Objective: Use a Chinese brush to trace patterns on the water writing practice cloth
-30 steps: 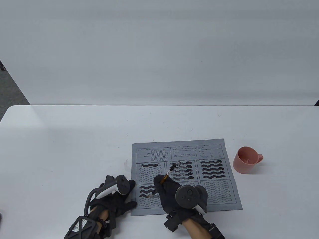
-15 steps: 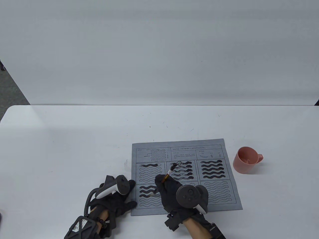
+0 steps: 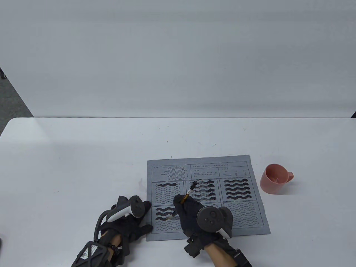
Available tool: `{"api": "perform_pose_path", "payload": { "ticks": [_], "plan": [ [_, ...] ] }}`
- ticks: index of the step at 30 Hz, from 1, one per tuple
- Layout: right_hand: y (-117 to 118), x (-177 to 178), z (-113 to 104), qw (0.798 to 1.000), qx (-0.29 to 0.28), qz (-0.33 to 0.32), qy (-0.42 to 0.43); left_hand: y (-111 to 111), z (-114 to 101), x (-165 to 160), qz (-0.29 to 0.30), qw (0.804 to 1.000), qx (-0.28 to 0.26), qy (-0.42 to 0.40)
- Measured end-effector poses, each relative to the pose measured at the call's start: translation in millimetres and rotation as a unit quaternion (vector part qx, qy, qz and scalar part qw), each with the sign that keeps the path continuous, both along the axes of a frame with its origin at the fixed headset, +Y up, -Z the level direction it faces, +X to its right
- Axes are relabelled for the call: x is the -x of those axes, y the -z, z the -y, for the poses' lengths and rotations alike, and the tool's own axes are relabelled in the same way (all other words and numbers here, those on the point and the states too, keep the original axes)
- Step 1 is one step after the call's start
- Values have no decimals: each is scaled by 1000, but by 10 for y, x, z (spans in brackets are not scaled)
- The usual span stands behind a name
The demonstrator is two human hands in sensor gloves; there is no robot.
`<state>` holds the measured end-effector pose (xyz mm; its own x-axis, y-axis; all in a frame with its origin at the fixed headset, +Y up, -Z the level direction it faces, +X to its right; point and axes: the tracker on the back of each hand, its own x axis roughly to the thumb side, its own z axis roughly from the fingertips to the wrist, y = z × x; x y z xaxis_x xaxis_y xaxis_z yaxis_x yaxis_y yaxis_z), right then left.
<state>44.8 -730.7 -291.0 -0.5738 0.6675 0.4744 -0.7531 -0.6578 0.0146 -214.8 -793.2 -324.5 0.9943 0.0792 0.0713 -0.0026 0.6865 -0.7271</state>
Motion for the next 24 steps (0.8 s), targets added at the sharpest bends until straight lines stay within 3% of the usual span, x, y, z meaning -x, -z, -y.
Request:
{"api": "perform_pose_path", "payload": {
  "ticks": [24],
  "plan": [
    [5,-20,-3,1000,-6,8,-3,-2,2,0,0,1000,-1,0]
  ]
}}
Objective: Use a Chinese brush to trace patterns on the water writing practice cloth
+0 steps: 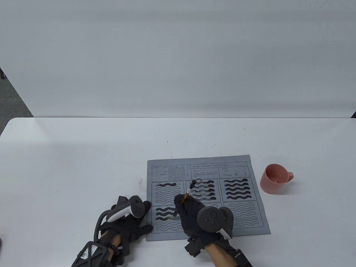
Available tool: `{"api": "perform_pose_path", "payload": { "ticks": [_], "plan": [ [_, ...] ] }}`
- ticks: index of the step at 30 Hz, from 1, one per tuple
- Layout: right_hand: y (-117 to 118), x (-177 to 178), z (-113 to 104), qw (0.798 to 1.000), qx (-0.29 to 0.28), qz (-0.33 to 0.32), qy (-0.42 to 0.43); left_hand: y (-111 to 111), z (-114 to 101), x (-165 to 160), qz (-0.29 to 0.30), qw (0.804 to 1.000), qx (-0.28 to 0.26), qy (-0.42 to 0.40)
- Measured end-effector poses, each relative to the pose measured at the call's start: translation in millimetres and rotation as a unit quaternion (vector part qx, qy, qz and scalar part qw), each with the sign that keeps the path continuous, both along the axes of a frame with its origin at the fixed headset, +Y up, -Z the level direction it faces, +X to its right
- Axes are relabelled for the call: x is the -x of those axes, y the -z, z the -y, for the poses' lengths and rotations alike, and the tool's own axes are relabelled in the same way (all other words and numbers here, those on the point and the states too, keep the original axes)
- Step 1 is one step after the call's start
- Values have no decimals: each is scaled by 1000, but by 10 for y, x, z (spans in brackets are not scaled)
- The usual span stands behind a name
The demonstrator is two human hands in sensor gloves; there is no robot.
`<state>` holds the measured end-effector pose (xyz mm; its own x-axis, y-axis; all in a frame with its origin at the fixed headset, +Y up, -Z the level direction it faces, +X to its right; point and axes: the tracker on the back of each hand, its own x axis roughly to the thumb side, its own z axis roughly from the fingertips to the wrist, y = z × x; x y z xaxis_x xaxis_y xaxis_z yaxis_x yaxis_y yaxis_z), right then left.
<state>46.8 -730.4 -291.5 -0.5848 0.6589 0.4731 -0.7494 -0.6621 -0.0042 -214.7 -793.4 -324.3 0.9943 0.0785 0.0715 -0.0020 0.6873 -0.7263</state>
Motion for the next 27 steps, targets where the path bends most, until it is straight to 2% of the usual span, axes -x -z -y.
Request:
{"api": "perform_pose_path", "payload": {
  "ticks": [27],
  "plan": [
    [9,-25,-9,1000,-4,7,2,0,0,0,0,1000,0,0]
  ]
}}
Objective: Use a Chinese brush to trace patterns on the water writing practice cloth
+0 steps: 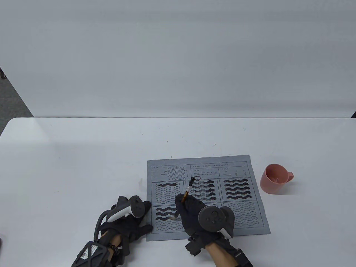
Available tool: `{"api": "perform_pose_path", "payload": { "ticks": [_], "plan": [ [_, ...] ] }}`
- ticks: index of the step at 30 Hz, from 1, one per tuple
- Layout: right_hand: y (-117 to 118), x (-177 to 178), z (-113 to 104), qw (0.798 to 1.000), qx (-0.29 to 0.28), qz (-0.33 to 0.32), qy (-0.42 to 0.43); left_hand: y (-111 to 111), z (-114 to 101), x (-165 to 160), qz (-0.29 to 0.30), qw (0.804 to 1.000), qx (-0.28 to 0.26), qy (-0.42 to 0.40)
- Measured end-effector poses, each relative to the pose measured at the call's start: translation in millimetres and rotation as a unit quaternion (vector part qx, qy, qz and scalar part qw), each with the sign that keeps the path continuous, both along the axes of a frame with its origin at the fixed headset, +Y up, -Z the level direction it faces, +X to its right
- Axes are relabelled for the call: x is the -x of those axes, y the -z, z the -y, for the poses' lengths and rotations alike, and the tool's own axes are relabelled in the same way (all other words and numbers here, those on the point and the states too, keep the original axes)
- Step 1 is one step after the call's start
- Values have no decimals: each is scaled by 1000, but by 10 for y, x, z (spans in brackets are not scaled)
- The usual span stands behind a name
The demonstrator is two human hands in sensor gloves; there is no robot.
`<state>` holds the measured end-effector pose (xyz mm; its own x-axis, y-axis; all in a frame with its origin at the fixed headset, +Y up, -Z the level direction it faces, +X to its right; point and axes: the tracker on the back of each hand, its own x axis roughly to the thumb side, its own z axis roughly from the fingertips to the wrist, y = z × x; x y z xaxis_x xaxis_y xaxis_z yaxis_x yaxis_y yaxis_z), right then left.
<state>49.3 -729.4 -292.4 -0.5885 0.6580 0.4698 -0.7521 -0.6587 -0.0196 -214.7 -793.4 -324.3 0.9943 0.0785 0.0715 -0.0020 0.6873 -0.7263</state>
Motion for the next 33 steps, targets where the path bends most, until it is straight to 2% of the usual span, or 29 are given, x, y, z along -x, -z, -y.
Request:
{"api": "perform_pose_path", "payload": {
  "ticks": [33],
  "plan": [
    [14,-36,-9,1000,-7,6,-8,0,0,0,0,1000,0,0]
  ]
}}
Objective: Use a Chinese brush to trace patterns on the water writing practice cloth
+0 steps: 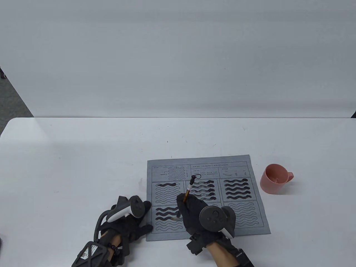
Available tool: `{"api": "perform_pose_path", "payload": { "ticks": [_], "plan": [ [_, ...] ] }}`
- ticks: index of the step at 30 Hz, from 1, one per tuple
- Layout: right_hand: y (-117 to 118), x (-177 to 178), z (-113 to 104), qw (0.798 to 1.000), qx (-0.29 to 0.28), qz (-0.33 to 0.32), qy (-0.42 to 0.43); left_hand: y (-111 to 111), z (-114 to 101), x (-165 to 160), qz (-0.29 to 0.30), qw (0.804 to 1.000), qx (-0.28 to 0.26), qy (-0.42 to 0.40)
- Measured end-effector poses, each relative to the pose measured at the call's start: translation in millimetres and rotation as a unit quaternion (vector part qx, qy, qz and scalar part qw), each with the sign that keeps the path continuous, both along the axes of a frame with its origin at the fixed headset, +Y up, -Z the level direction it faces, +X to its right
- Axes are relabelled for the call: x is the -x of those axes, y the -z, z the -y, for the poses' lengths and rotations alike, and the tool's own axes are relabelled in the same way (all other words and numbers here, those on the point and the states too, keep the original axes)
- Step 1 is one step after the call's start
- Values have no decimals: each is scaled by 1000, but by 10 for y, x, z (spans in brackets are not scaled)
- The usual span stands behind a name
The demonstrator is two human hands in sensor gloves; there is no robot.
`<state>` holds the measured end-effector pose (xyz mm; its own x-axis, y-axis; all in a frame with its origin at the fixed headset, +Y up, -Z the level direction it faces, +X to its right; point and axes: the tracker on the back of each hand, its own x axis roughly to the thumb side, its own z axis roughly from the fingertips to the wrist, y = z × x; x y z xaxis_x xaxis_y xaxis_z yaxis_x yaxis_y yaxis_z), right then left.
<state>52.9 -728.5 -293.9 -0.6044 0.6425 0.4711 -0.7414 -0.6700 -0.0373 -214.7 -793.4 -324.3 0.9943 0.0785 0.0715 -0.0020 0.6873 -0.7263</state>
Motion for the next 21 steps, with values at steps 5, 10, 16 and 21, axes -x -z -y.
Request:
{"api": "perform_pose_path", "payload": {
  "ticks": [5,10,16,21],
  "plan": [
    [3,-5,-1,1000,-1,1,0,0,0,0,0,1000,0,0],
    [6,-14,-2,1000,-2,2,-2,0,0,0,0,1000,0,0],
    [8,-26,-3,1000,-2,5,-1,0,0,0,0,1000,0,0],
    [8,-29,-5,1000,-2,5,-1,0,0,0,0,1000,0,0]
  ]
}}
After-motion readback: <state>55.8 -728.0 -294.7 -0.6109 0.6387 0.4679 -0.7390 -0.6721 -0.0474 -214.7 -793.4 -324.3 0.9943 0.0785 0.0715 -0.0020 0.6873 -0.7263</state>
